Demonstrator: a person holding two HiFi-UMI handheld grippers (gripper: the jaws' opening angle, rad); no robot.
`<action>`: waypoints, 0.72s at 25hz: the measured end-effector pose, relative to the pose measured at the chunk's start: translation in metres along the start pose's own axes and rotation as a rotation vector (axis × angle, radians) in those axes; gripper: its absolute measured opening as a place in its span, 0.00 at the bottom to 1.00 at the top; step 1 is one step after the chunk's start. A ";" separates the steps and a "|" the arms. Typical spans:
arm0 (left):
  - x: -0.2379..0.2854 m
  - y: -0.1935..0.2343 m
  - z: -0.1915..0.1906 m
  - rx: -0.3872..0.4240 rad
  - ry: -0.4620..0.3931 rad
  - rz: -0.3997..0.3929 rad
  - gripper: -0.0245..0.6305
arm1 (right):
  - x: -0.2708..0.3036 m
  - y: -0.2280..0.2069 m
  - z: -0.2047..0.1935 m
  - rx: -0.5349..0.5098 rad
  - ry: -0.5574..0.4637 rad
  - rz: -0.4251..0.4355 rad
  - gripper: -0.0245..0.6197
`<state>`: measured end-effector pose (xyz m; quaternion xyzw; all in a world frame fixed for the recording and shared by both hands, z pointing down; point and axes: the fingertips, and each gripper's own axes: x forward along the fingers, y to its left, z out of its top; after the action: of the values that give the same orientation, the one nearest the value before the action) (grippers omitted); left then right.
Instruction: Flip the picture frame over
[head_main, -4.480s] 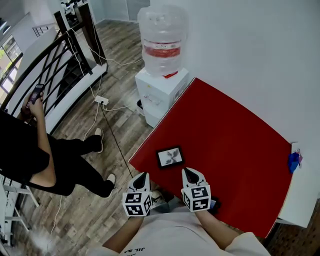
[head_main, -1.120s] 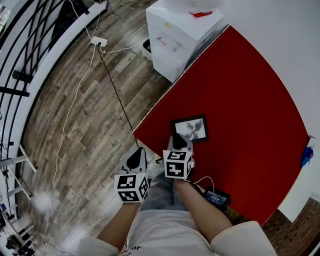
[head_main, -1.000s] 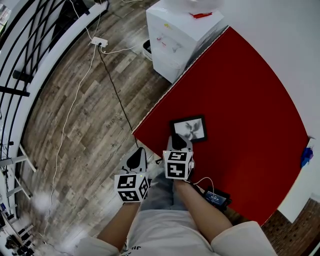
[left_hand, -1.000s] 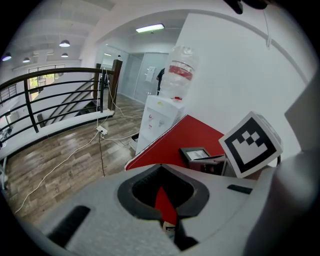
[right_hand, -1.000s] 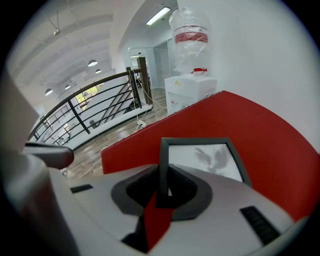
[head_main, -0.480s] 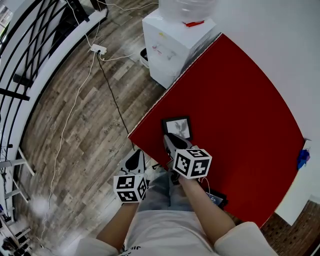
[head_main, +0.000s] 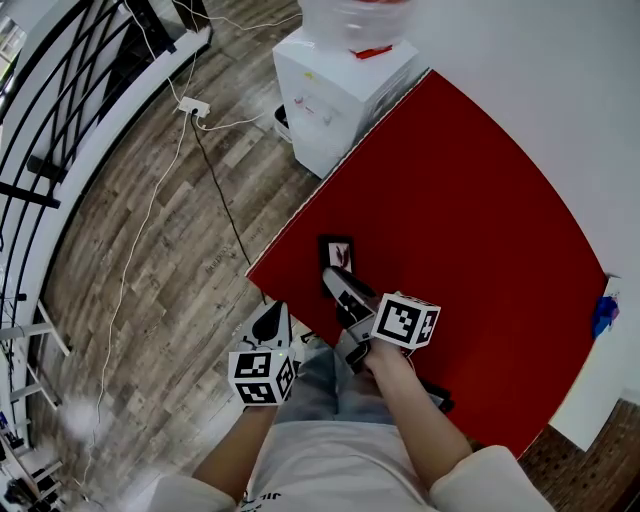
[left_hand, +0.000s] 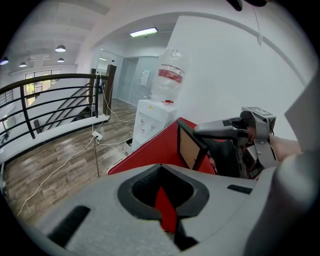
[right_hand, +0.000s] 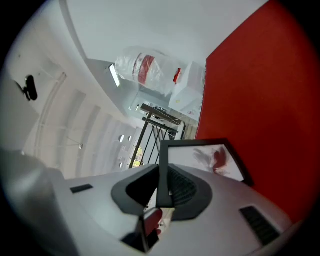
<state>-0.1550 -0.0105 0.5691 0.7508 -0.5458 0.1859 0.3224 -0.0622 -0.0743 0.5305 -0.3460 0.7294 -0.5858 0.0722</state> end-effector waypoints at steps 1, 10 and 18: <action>0.001 -0.003 -0.001 0.006 0.000 -0.004 0.05 | -0.002 0.001 0.001 0.024 -0.005 0.027 0.14; 0.011 -0.036 -0.006 0.045 0.002 -0.066 0.05 | -0.022 -0.003 0.011 0.185 -0.036 0.212 0.14; 0.027 -0.079 -0.008 0.136 -0.002 -0.194 0.05 | -0.038 -0.005 0.025 0.033 0.003 0.168 0.14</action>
<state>-0.0716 -0.0081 0.5697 0.8203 -0.4571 0.1896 0.2866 -0.0190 -0.0724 0.5164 -0.2814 0.7463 -0.5900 0.1258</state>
